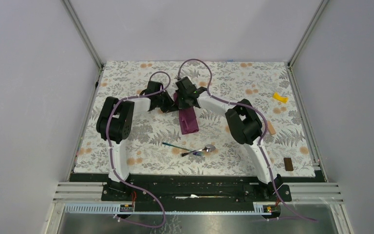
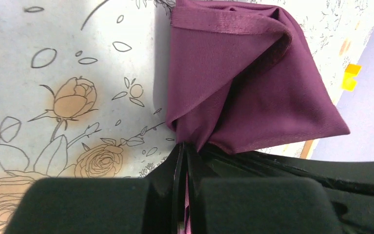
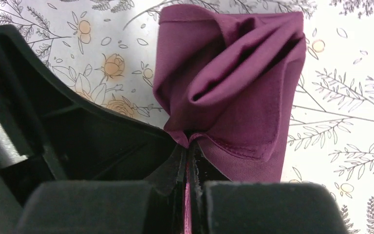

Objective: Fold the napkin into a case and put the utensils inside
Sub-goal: Fold the 2/3-rectangle-folded napkin at the center of the board.

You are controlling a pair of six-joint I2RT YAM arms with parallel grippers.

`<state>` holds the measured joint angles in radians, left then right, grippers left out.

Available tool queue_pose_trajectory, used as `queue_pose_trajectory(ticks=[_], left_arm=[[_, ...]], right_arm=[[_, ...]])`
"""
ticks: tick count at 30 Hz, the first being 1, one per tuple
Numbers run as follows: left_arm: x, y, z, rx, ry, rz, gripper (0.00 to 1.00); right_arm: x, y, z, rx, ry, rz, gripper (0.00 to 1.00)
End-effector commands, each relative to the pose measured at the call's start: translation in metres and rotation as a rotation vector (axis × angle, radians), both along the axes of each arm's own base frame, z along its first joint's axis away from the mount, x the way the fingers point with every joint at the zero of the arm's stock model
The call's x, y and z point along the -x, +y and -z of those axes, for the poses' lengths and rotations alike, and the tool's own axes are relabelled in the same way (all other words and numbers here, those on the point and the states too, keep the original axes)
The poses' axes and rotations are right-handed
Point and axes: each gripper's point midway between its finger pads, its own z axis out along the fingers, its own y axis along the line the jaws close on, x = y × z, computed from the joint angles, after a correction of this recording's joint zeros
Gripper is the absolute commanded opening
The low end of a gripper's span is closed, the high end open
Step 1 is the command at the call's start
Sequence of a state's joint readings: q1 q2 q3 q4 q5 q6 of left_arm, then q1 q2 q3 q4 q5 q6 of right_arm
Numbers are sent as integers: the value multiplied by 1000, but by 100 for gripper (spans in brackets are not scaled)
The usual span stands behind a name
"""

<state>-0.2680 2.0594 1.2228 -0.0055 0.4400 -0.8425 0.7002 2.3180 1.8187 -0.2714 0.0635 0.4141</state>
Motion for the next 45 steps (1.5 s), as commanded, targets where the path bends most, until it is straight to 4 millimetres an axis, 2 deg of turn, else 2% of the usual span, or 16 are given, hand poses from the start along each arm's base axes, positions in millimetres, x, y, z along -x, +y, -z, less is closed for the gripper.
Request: queue_pose_trajectory(ticks=[1, 4, 7, 10, 14, 18, 25, 28, 35, 41, 45], left_arm=[[-2, 7, 10, -60, -18, -17, 5], [4, 14, 5, -77, -28, -34, 4], [9, 19, -6, -80, -44, -52, 5], [17, 23, -17, -61, -48, -66, 5], [30, 31, -32, -17, -44, -76, 5], [42, 42, -47, -15, -46, -69, 5], [55, 59, -55, -29, -52, -54, 5], [61, 63, -59, -42, -63, -47, 5], [70, 68, -62, -74, -79, -42, 5], [74, 70, -57, -83, -74, -44, 5], [74, 69, -56, -77, -72, -43, 5]], right_arm=[[1, 20, -2, 42, -36, -76, 0], [0, 24, -2, 10, -22, -65, 0], [1, 28, -10, -67, 3, -67, 18], [4, 30, -22, -161, 16, -94, 29], [2, 26, -39, -243, -14, -139, 39], [5, 33, -51, -274, -42, -233, 48], [4, 32, -69, -279, -108, -268, 61], [-5, 24, -69, -226, -137, -233, 64], [-23, 22, -67, -185, -166, -171, 64], [-32, 29, -67, -179, -187, -148, 59], [-36, 35, -67, -168, -196, -126, 51]])
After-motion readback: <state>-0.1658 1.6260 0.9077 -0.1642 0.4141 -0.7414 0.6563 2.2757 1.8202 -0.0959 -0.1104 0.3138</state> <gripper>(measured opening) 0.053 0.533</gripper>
